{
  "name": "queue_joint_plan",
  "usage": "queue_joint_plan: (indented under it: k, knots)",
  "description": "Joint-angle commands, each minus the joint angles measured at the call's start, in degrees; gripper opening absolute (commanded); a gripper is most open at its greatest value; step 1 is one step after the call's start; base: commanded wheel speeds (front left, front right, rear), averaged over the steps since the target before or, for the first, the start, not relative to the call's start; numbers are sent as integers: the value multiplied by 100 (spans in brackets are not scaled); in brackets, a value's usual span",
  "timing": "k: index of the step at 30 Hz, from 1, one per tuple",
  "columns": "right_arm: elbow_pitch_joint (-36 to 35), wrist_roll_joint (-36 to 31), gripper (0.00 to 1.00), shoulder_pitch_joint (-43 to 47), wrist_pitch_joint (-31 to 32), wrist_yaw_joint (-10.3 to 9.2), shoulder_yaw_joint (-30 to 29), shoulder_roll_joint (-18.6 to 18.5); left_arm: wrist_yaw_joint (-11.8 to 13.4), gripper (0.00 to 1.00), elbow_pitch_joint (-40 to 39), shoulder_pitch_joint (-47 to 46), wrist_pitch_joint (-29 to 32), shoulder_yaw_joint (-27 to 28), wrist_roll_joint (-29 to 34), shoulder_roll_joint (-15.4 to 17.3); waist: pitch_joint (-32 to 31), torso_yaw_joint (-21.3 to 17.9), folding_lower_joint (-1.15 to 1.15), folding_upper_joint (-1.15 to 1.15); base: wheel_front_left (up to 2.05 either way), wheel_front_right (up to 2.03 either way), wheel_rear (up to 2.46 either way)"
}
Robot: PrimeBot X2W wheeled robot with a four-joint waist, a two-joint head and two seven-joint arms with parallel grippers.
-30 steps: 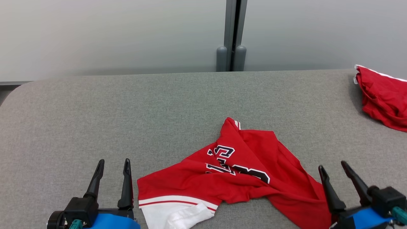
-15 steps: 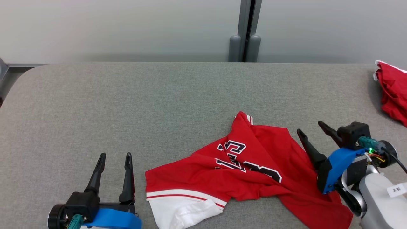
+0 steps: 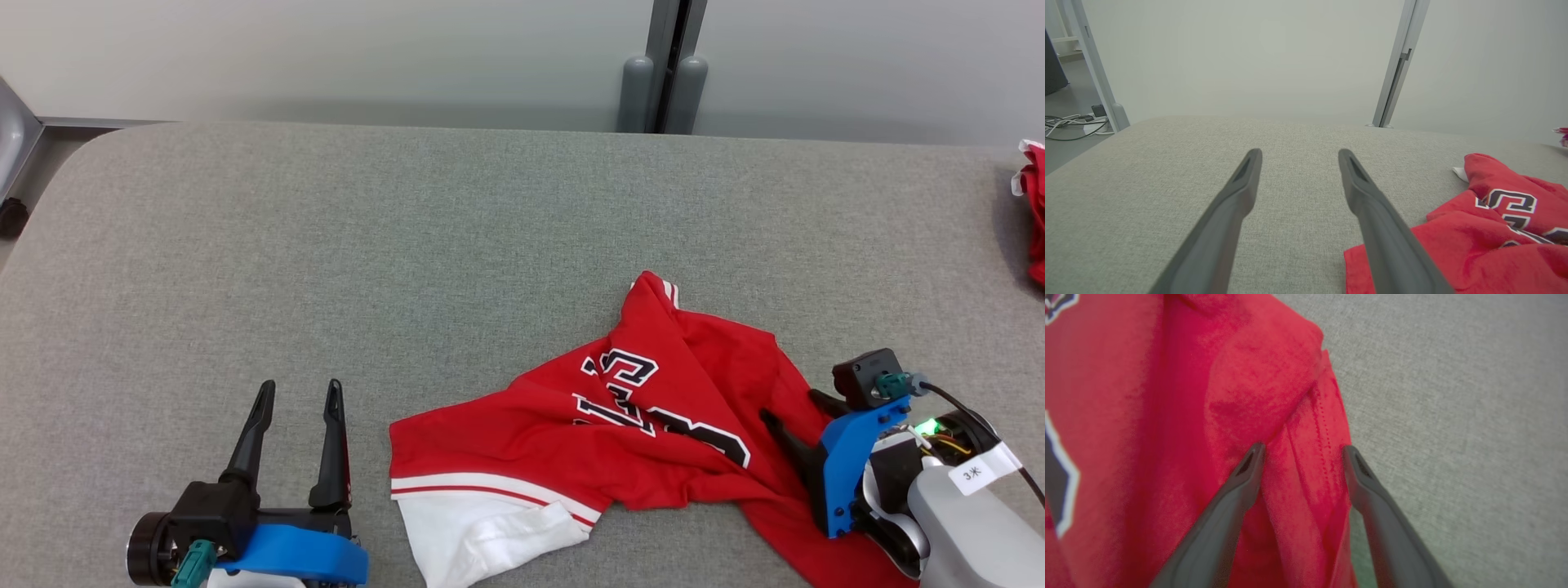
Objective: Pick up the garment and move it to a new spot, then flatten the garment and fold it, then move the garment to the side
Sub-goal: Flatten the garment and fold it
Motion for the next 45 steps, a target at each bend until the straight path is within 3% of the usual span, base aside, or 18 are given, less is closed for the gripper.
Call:
queue_joint_plan:
  k: [1,6,7,8,9,15,22,33,41,42,43,45]
  knots:
    - [110,28,100,-35,83,1,96,-38,18,100,-12,-94,-15,18,-27,-5,3,-2,0,0,0,0,0]
    - [358,141,100,8,400,8,561,-29,30,100,6,-125,-15,17,-25,-5,1,-24,0,0,0,0,0]
    - [398,179,52,5,478,8,648,-31,29,100,10,-126,-15,17,-25,-5,0,-29,0,0,0,0,0]
    - [423,213,37,4,554,9,731,-30,27,100,13,-126,-15,13,-22,-5,0,-32,0,0,0,0,0]
    - [429,270,0,-2,598,9,811,-29,25,100,16,-129,-15,6,-21,-5,1,-33,0,0,0,0,0]
    - [361,380,0,-486,255,-5,821,-198,17,100,5,-156,-15,-9,-22,-5,18,-25,0,0,0,0,0]
    - [483,284,0,-1215,-449,0,357,-319,20,100,-7,-222,-15,-60,-31,-5,119,64,0,0,0,0,0]
    - [1577,-74,0,-2524,-1300,0,-479,-220,20,100,-2,-431,-15,-165,-81,-6,439,315,0,0,0,0,0]
    - [2437,-295,0,-2956,-1821,0,-594,54,55,100,15,-533,-15,-239,-133,-6,535,378,0,0,0,0,0]
    - [2514,-303,86,-2964,-1891,0,-589,108,60,100,21,-531,-15,-246,-135,-6,533,363,0,0,0,0,0]
    - [2584,-318,100,-2956,-1943,0,-575,147,62,100,26,-526,-15,-248,-135,-6,529,342,0,0,0,0,0]
    - [2690,-328,100,-2931,-2027,0,-532,184,66,100,41,-509,-15,-240,-129,-5,494,293,0,0,0,0,0]
